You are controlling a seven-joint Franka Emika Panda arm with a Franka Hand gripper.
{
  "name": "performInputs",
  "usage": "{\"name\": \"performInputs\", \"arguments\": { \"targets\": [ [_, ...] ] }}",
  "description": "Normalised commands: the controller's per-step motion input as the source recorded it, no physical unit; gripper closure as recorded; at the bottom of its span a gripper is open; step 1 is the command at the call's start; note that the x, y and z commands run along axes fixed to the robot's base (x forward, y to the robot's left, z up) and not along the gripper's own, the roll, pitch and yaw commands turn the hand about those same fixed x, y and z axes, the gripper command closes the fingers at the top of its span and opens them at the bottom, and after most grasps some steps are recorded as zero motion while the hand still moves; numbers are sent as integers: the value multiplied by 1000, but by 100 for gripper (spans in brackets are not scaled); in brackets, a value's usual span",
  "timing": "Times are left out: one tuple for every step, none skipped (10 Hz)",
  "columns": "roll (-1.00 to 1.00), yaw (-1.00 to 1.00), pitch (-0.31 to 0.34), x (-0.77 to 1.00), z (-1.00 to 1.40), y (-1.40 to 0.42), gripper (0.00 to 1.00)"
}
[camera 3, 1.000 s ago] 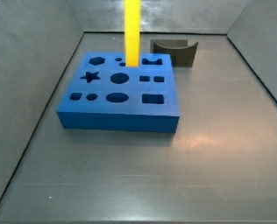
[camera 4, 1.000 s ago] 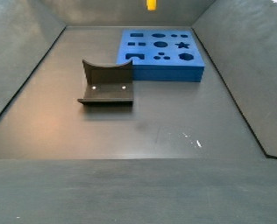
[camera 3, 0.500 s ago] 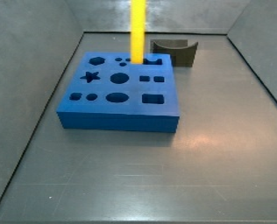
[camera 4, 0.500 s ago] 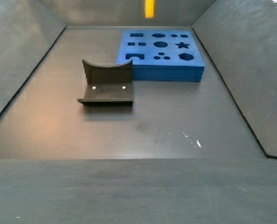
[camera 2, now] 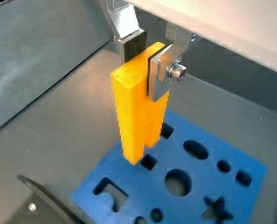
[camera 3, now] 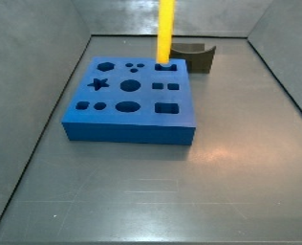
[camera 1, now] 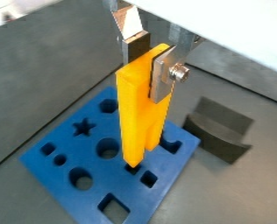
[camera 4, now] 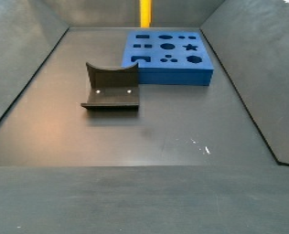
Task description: Insert the double-square object.
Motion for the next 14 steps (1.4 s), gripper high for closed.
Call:
{"name": "performInputs", "arguments": {
  "targets": [
    [36,-906,-14,209,-74,109,100],
    [0,-997,-21,117,-211,51,100],
    [-56,-1000,-74,23,-329,0,100],
    [-86,-1000,-106,6,-309,0,100],
    [-80,-1000,-101,3,-311,0,100],
    [-47,-1000,-71,0,-363,0,100],
    [-26,-1000,-43,0,-369,0,100],
    [-27,-1000,-11,0,-323,0,100],
    [-39,-1000,-4,0,-237,0,100],
    [-37,-1000,0,0,-51,0,100],
    [-21,-1000,0,0,0,0,100],
    [-21,-1000,0,0,0,0,100],
    [-14,-1000,0,0,0,0,100],
    [-27,-1000,0,0,0,0,100]
  ]
}}
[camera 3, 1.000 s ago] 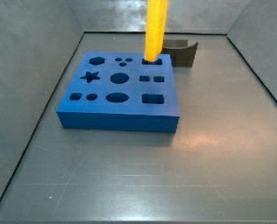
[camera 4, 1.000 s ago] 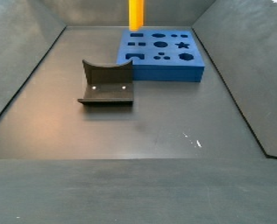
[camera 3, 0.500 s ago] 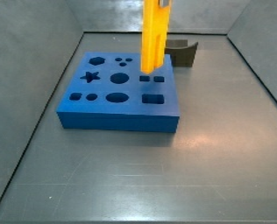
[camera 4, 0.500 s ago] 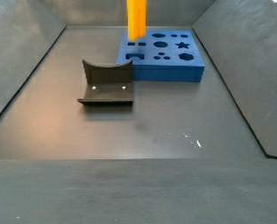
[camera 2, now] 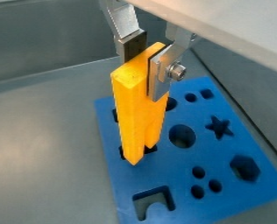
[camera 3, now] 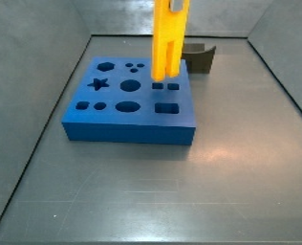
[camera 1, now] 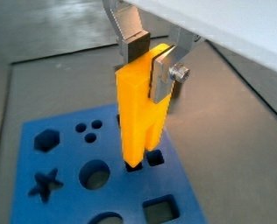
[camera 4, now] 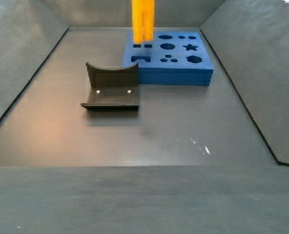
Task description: Insert the double-square object.
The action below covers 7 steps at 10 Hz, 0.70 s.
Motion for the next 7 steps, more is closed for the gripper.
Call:
{"name": "performInputs", "arguments": {
  "targets": [
    [-31,-1000,-19,3,0,0,100],
    [-29,-1000,-26,0,0,0,100],
    [-33,-1000,-31,3,0,0,100],
    [-33,-1000,-34,0,0,0,100],
    [-29,-1000,-43,6,0,0,100],
    [-61,-986,-60,63,-46,0,100],
    [-94,-900,-73,149,-103,0,100]
  ]
}}
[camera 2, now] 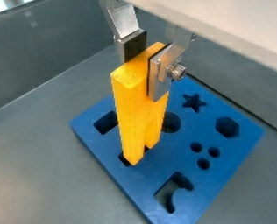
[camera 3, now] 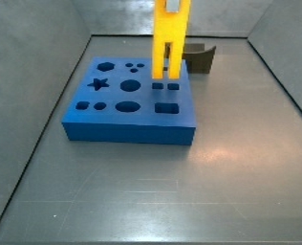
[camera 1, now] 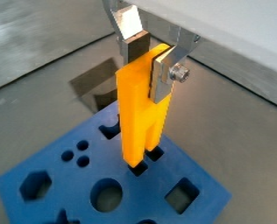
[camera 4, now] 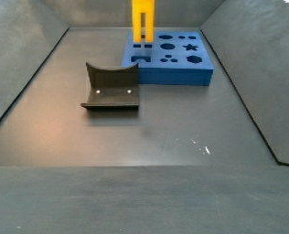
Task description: Insert the double-square object.
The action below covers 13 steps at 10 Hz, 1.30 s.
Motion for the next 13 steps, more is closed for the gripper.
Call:
{"name": "performInputs", "arguments": {
  "targets": [
    [-150,-743,-60,337,-140,0,100],
    [-130,-606,-69,380,-151,0,100],
    [-3,-106,-3,31,-17,0,100],
    [13,0,0,-49,0,0,100],
    [66,54,-3,-157,0,-129,100],
    [79,217,-37,-180,-49,-260,100],
    [54,263,-40,-60,-97,-191,100],
    [0,211,-60,-60,-140,-11,100],
    [0,177,-34,0,-120,29,100],
    [0,151,-13,0,-80,37,100],
    [0,77,-10,0,-37,0,100],
    [0,31,0,0,0,0,100],
    [11,0,0,0,0,0,100]
  ]
}}
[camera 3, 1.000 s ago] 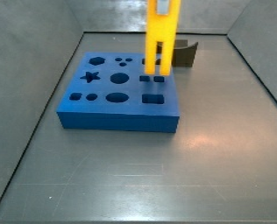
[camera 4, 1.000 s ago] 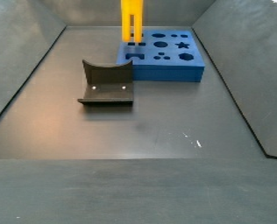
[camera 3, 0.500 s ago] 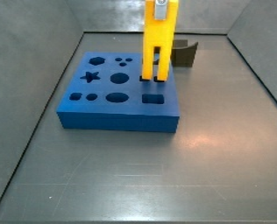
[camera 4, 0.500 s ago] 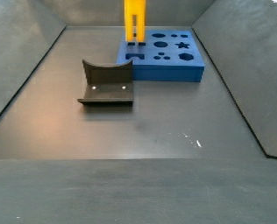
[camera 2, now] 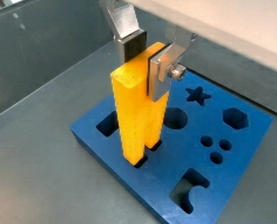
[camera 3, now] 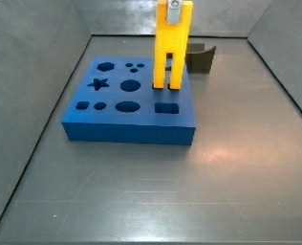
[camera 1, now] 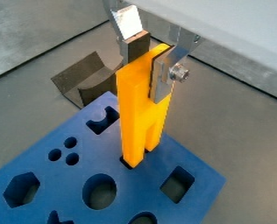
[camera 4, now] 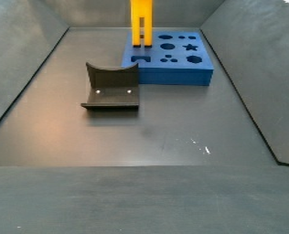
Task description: Insert the double-square object.
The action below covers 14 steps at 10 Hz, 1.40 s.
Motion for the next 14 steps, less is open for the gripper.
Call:
{"name": "performInputs", "arguments": {
  "targets": [
    [0,0,0,0,-89,197,100],
    [0,0,0,0,-103,51,100],
    [0,0,0,0,-83,0,100],
    [36,0,-14,-31,-117,-63,100],
    [71,66,-3,0,-129,-123,100],
    [59,43,-4,0,-223,0,100],
    [79,40,-1,0,-326,0,100],
    [103,43,0,0,-351,23,100],
    [111,80,0,74,-331,63,100],
    [57,86,0,31,-266,151,100],
    [23,83,0,0,-229,69,100],
    [39,86,0,0,-246,0,100],
    [120,14,0,89,-371,-51,100],
    [184,0,9,220,-526,-189,100]
  ]
}}
